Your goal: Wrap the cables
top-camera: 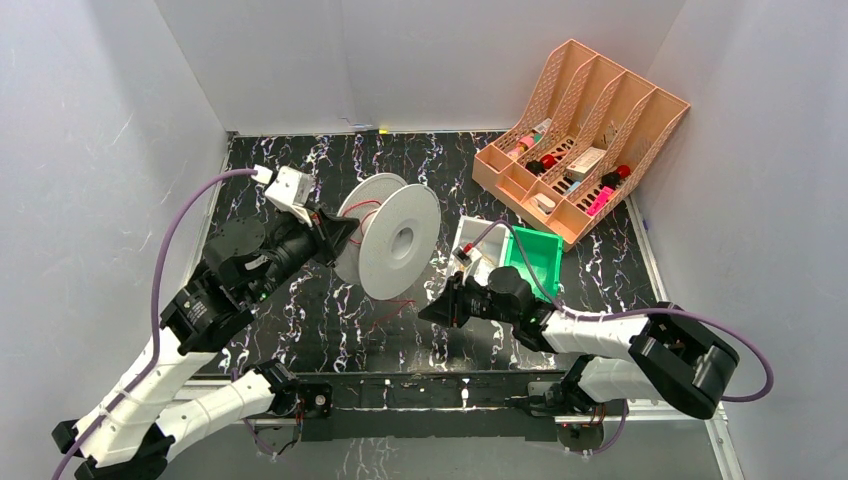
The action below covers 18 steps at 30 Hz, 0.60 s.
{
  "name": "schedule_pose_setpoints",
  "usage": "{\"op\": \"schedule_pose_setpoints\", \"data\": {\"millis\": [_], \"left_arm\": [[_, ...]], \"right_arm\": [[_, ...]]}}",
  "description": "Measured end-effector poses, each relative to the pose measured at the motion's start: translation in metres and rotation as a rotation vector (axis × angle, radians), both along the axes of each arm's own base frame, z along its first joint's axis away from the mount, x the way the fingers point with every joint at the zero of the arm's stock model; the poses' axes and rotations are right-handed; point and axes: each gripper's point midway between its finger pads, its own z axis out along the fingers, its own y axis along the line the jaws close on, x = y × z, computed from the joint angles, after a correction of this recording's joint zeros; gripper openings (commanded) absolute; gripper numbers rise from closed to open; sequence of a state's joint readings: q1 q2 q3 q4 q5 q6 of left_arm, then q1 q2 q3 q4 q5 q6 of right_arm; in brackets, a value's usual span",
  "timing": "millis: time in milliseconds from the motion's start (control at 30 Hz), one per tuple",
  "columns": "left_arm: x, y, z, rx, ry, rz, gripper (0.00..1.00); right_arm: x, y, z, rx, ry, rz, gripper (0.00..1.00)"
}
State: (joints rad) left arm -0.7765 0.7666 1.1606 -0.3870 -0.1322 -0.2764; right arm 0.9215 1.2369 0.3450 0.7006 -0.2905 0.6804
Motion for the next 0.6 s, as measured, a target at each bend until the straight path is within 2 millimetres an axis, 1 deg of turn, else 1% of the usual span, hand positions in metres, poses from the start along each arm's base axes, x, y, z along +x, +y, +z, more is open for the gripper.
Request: {"op": "schedule_pose_setpoints", "data": {"millis": [133,267,400,600], "left_arm": [[-0.001,0.001,0.003,-0.01,-0.006,0.001,0.0],[0.0,0.001,0.003,-0.01,-0.006,0.007,0.0],[0.001,0.002,0.004,-0.01,-0.008,0.014,0.0],[0.0,0.003,0.009,-0.016,-0.018,0.014,0.0]], "right_arm": [[-0.005,-0.006,-0.014,-0.028,0.024,-0.001,0.35],[-0.004,-0.008,-0.014,-0.032,0.021,-0.012,0.39],[0.002,-0.014,-0.006,-0.033,-0.003,-0.057,0.42],[0.015,-0.031,0.013,-0.037,-0.061,-0.172,0.48]]}}
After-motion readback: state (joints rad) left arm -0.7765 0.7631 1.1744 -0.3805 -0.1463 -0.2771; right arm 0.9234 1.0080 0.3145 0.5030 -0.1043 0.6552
